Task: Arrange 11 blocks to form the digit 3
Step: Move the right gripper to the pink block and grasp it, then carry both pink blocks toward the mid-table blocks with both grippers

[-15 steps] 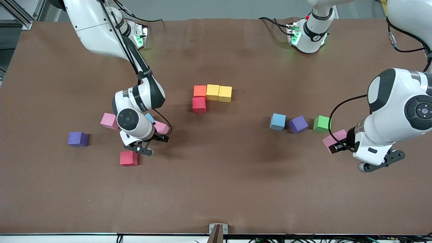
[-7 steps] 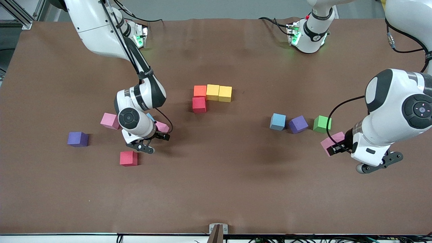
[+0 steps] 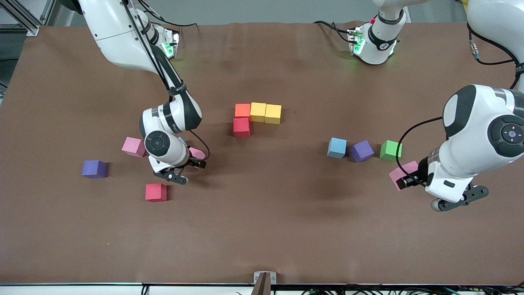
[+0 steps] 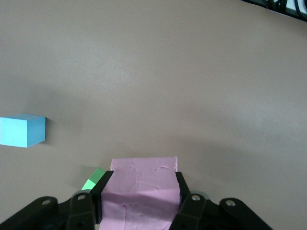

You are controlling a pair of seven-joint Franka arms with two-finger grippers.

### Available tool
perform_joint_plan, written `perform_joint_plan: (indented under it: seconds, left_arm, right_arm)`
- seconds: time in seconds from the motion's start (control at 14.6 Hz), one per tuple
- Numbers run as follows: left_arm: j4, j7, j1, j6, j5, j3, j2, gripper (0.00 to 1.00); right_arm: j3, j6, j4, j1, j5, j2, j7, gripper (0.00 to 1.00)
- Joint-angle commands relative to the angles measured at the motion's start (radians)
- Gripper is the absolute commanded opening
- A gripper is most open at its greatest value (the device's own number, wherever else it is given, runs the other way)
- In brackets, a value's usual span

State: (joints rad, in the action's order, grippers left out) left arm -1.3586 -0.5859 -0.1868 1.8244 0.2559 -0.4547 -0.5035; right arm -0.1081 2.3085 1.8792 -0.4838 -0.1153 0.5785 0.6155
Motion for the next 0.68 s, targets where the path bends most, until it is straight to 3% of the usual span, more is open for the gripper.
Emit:
perform_joint_plan:
  seconds: [0.0,0.62]
  left_arm:
    - [-0.004,0.041,-0.016,0.001,-0.024,-0.001,0.028,0.15]
    - [-0.017,0.026,0.036,0.001,-0.098,-0.013,-0.012,0.15]
  right_arm:
    - [0.005,0.0,0.046,-0.009,-0.024,-0.043,-0.005,1.0]
    - [0.019,-0.001,0.069,-0.029,-0.026,-0.065,0.053,1.0]
